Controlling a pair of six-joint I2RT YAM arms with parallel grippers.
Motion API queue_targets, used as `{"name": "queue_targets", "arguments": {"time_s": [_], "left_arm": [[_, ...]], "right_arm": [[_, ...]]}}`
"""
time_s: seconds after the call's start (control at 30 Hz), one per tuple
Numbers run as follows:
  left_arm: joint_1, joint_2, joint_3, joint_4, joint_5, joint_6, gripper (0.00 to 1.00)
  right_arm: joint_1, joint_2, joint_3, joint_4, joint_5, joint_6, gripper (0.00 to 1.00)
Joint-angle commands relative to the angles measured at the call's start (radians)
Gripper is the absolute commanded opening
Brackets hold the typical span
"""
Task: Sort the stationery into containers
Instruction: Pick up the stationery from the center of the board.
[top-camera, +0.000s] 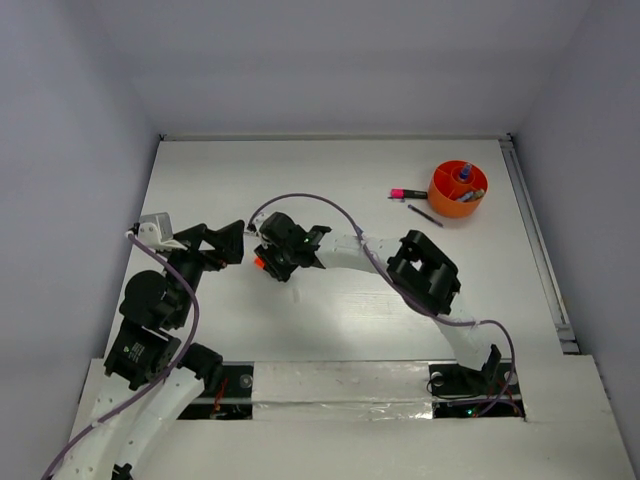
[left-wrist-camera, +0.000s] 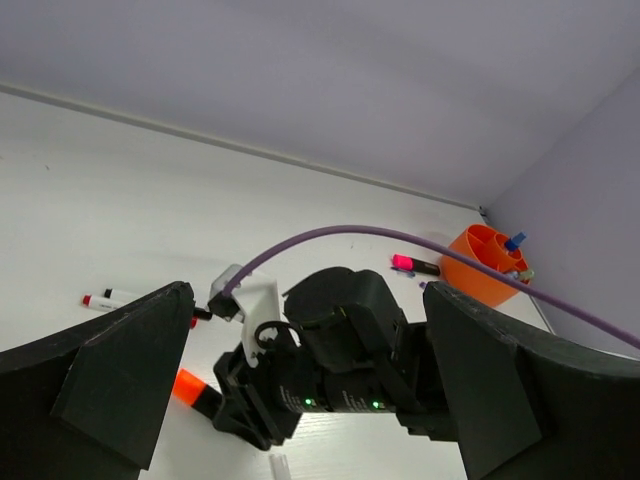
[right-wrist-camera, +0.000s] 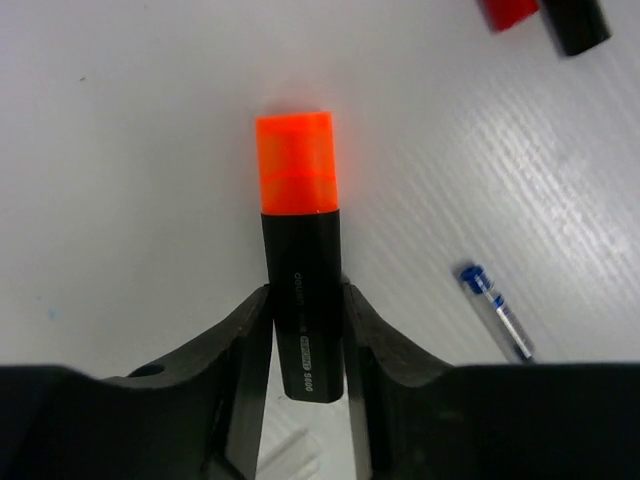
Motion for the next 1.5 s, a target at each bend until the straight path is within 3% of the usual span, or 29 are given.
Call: {"name": "queue_targets", "arguments": {"time_s": [0.0,0.07,0.17,0.5,0.6,0.7,0.83,0.87,1.0,1.13,1.27,1.47], "left_arm": [[0.011,0.003,-0.016,0.059,0.030,-0.006,0.99],[0.020,0.004,-0.016,0.062,0.037,-0.005,0.99],[0.029,0.006,-0.016,0.061,0.040,-0.006,0.99],[0.029,0.003,-0.016,0.059,0.044,-0.003,0.99],[0.029,0.003,-0.016,0.062,0.048,-0.005,0.99],[0.038,0.001,-0.016,0.065,0.054,-0.003,0.99],[0.038,0.001,-0.017,0.067,0.060,-0.003,0.99],[0.048,0.001,-0.017,0.068,0.062,-0.003,0.99],[0.048,-0.002,-0.019,0.068,0.067,-0.005,0.99],[0.057,0.000,-0.020,0.070,0.070,-0.006,0.99],[0.057,0.001,-0.019,0.070,0.073,-0.005,0.99],[0.057,-0.009,-0.019,0.070,0.080,-0.003,0.99]], "right_arm": [[0.011,-0.058,-0.043,-0.015,-0.052,0.041,0.44],[0.011,-0.036,-0.013,-0.036,-0.053,0.035,0.56],[0.011,0.000,0.070,-0.076,-0.047,0.016,0.61],[0.011,0.211,0.383,-0.251,-0.042,-0.080,0.64],[0.020,0.228,0.405,-0.280,-0.038,-0.097,0.60],[0.031,0.237,0.425,-0.313,-0.018,-0.116,0.48],[0.040,0.244,0.448,-0.337,0.010,-0.149,0.46],[0.040,0.246,0.449,-0.336,0.010,-0.149,0.39],[0.040,0.235,0.446,-0.259,0.010,-0.120,0.15],[0.040,0.157,0.408,-0.115,0.069,-0.036,0.06],[-0.024,-0.032,0.249,0.119,0.031,0.067,0.04],[-0.256,-0.376,-0.061,0.428,0.056,0.147,0.04]]}}
